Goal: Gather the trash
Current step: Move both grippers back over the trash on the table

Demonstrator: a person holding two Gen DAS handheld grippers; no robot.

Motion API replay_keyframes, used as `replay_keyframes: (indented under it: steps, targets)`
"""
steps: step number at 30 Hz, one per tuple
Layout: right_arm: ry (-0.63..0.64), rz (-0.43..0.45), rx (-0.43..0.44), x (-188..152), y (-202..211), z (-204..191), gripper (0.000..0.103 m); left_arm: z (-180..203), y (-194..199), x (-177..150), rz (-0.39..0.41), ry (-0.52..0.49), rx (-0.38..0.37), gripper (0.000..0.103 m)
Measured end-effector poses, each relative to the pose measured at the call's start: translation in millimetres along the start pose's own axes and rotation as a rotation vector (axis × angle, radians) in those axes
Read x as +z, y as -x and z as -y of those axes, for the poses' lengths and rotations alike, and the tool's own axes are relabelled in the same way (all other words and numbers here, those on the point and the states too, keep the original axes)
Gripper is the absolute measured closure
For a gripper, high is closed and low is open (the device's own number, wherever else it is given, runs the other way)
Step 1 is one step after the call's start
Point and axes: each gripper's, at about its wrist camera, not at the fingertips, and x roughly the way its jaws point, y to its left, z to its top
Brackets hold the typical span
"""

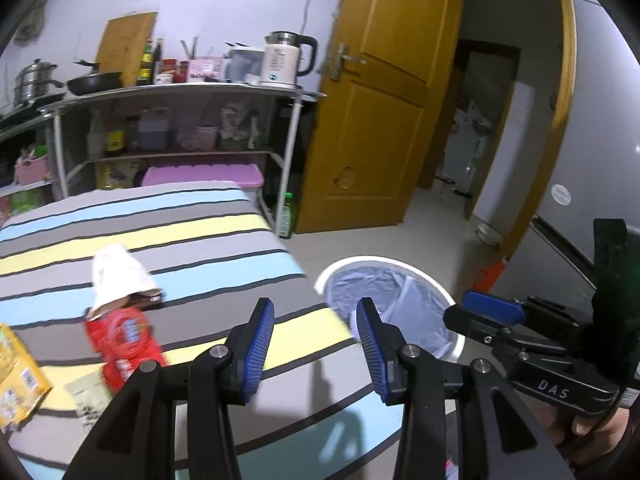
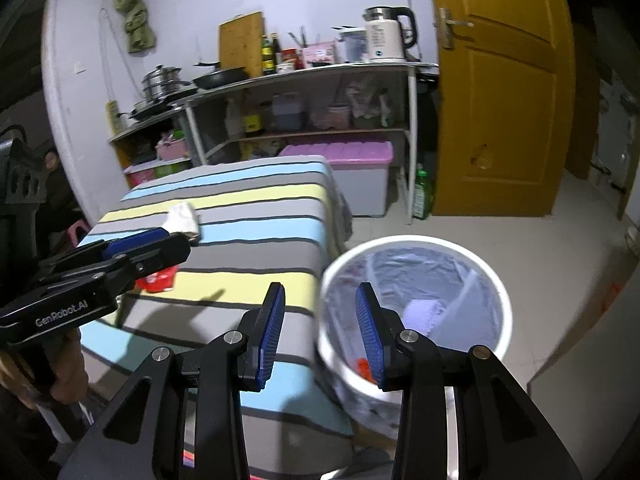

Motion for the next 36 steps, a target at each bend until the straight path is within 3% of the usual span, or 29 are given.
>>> replay_keyframes:
  steps: [20,36]
  targets:
    - [0.125,-0.013,0.139,-6,-1,-81,0.065,-68,74,-40,0.041,0.078,0.186,0.06]
    - [0.153,-0.05,0.176,-13,-18,-96,0.065,-111,58,-66,-0.027,0.142,0.281,0.054]
